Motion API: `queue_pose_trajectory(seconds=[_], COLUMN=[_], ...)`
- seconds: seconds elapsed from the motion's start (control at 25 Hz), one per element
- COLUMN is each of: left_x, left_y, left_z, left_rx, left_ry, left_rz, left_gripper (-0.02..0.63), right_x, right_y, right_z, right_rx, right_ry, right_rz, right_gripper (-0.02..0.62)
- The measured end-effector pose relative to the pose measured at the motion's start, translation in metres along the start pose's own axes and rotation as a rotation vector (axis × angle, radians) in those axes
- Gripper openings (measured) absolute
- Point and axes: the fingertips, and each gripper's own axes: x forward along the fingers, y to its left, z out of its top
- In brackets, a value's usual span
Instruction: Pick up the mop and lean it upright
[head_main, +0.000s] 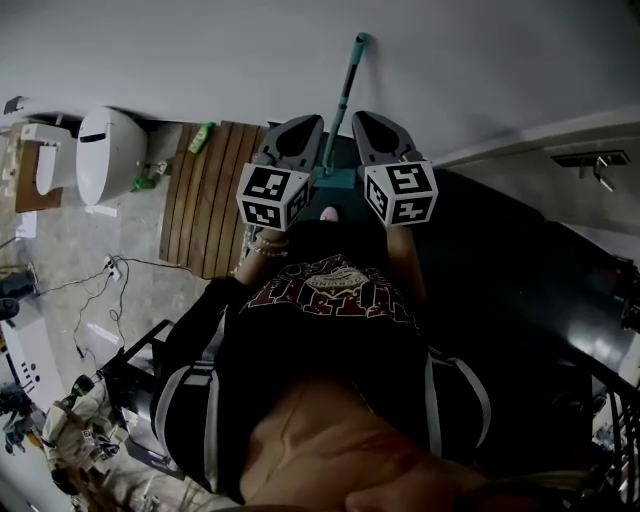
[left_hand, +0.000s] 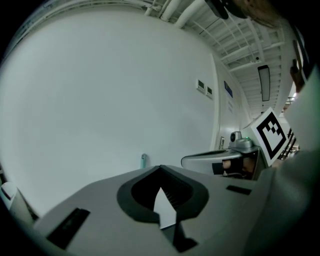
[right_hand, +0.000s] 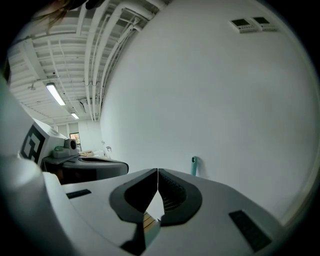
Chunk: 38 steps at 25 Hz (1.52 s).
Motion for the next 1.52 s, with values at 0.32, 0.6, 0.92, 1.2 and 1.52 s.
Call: queue_pose_trajectory(seconds=[0.32,0.6,0.92,1.2,1.52], left_x=[0.017,0.048,0.075,0.085,0.094], left_y=[0.021,0.044,0.081,0.109,0.128], left_z=[0.009,0.023,0.028,0.029,0.025], left_rx=[0.008,0.039,0.054,0.078,0.078], left_ry=[0.008,0.030,0.057,0.085,0.099], left_rz=[-0.031,-0.122,-0.215,-0.305,-0.345], left_gripper=[0.046,0.046,0.046,0.046,0.046], right_x=[0.016,0.048,0.090,0.122,0.140], right_y=[-0.014,-0.026,-0.038,-0.050,-0.070], right_z=[0.006,0.015,0.020,0.017,0.008], right_rx=[0.016,0.047,0.076,0.086,0.095], right_ry=[0.005,0.004,0.010,0.012,0.031], right_rz=[-0.057,-0.136,-0.232,-0.341,-0.424], right_gripper=[0.018,0.018,0.018,0.018,0.020])
